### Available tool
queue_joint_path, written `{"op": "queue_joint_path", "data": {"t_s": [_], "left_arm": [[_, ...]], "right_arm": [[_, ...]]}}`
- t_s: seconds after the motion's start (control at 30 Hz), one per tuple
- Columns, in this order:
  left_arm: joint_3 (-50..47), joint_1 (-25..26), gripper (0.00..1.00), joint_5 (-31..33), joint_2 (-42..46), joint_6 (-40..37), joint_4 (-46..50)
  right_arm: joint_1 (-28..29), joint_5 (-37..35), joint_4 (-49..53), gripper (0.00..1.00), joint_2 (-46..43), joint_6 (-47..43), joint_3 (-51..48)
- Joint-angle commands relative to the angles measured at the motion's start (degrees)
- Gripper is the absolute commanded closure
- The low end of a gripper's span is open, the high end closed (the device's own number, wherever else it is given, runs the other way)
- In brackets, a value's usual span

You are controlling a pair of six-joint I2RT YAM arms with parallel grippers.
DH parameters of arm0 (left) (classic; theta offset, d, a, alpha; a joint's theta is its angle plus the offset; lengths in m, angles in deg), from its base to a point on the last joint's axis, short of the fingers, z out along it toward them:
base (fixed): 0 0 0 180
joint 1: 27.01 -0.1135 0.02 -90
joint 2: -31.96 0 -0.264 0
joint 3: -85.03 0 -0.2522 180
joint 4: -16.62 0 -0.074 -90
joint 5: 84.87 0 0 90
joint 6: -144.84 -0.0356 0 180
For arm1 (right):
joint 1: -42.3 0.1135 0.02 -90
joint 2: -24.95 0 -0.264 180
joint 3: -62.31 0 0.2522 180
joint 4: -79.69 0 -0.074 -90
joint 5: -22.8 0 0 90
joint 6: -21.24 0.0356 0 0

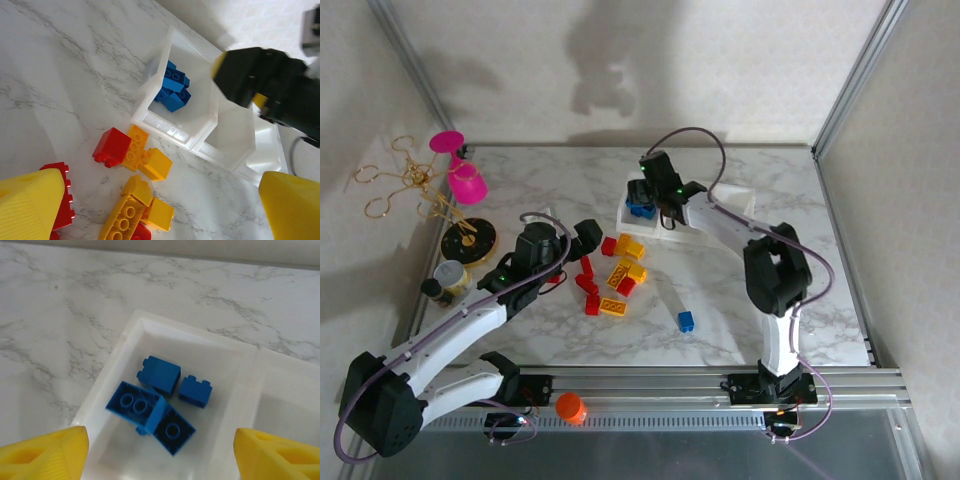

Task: Sort the legos into containers by color
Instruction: Place the lego in the container, then pick up the lego from the bottom-center of the table.

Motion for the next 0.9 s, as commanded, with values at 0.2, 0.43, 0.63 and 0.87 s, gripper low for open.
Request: {"op": "queue_joint_path", "data": {"t_s": [0.2,0.43,0.63,0.87], "left_arm": [[0.2,3.7,0.00,-2.8,2.7,0.6,2.5],[-2.6,7.9,0.00,-2.8,4.2,2.7,2.4],[-4.6,11.4,0.00,-1.8,5.3,4.9,1.5],[-6.7,14.6,0.00,0.8,5.7,7.0,1.8]], "right_arm": [[1.0,0.6,2.1,0.18,-18.5,7.8,-18.2],[5.0,-3.0,9.2,0.15,-29.4,14.6,-29.7],[10.2,-5.1,15.9,0.12,-37.4,22.4,-37.6],[16.1,-4.6,20.4,0.09,-44.3,32.8,-46.8]]}}
